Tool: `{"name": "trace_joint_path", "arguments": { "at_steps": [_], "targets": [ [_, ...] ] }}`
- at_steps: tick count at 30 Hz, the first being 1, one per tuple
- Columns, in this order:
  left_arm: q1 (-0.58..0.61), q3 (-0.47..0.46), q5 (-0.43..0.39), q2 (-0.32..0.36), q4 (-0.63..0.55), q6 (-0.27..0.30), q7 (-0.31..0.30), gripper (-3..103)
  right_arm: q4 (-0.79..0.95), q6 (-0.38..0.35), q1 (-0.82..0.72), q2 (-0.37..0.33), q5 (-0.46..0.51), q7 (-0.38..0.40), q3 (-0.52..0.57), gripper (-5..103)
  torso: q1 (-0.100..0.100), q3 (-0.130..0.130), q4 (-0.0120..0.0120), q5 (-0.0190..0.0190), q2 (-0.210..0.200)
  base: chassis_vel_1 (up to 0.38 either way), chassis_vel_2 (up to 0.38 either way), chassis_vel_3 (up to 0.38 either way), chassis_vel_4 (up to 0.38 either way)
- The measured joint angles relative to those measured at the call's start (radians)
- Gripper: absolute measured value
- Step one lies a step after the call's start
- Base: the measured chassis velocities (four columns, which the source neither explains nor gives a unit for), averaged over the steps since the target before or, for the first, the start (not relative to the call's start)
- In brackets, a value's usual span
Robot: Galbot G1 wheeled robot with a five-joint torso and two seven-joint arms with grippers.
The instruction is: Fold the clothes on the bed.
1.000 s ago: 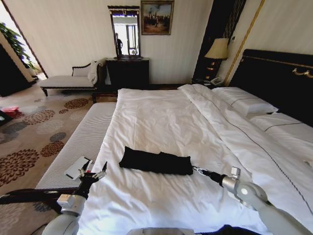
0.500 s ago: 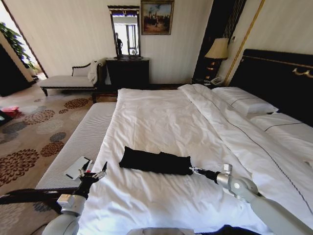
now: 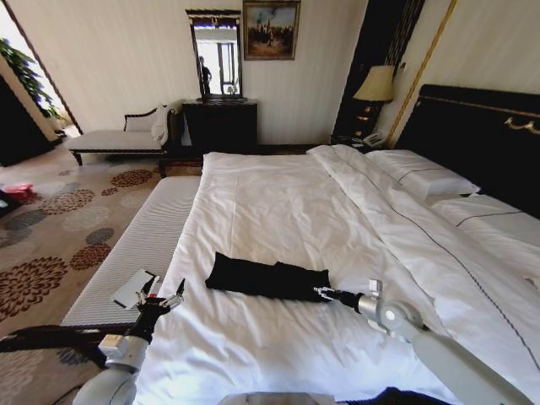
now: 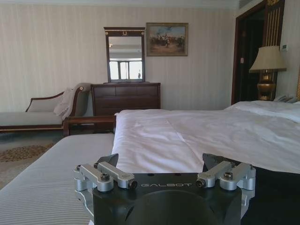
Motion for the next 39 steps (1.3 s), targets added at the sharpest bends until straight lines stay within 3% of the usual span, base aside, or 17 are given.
{"name": "trace_joint_path", "arguments": {
  "at_steps": [4,7,13,16,18,23,31,39],
  "targets": [
    [0.000,0.000,0.000,0.000,0.000,0.000,0.000,100,0.002,0.000,-0.002,-0.001,-0.005,0.000,-0.001,77,0.000,0.000,-0.0001,0.0000,0.000,0.000,0.000,0.000,0.000],
    [0.000,0.000,0.000,0.000,0.000,0.000,0.000,100,0.008,0.001,-0.017,0.003,-0.010,-0.001,0.010,60,0.000,0.000,-0.0001,0.0000,0.000,0.000,0.000,0.000,0.000],
    [0.000,0.000,0.000,0.000,0.000,0.000,0.000,100,0.027,0.003,-0.047,0.007,-0.017,-0.002,0.032,44,0.000,0.000,-0.0001,0.0001,0.000,0.000,0.000,0.000,0.000],
    [0.000,0.000,0.000,0.000,0.000,0.000,0.000,100,0.036,0.007,-0.058,0.001,-0.018,-0.002,0.038,27,0.000,0.000,0.0000,0.0001,0.000,0.000,0.000,0.000,0.000],
    [0.000,0.000,0.000,0.000,0.000,0.000,0.000,100,0.038,0.009,-0.059,0.000,-0.017,-0.001,0.040,27,0.000,0.000,-0.0001,0.0001,0.000,0.000,0.000,0.000,0.000],
    [0.000,0.000,0.000,0.000,0.000,0.000,0.000,100,0.051,0.014,-0.064,0.002,-0.008,0.002,0.048,3,0.000,0.000,0.0000,0.0000,0.000,0.000,0.000,0.000,0.000],
    [0.000,0.000,0.000,0.000,0.000,0.000,0.000,100,0.054,0.019,-0.074,0.004,-0.016,-0.002,0.062,3,0.000,0.000,0.0000,0.0002,0.000,0.000,0.000,0.000,0.000],
    [0.000,0.000,0.000,0.000,0.000,0.000,0.000,100,0.065,0.035,-0.151,-0.043,-0.065,-0.079,0.170,3,0.000,0.000,-0.0004,0.0001,0.000,0.000,0.000,0.000,0.000]
  ]
}}
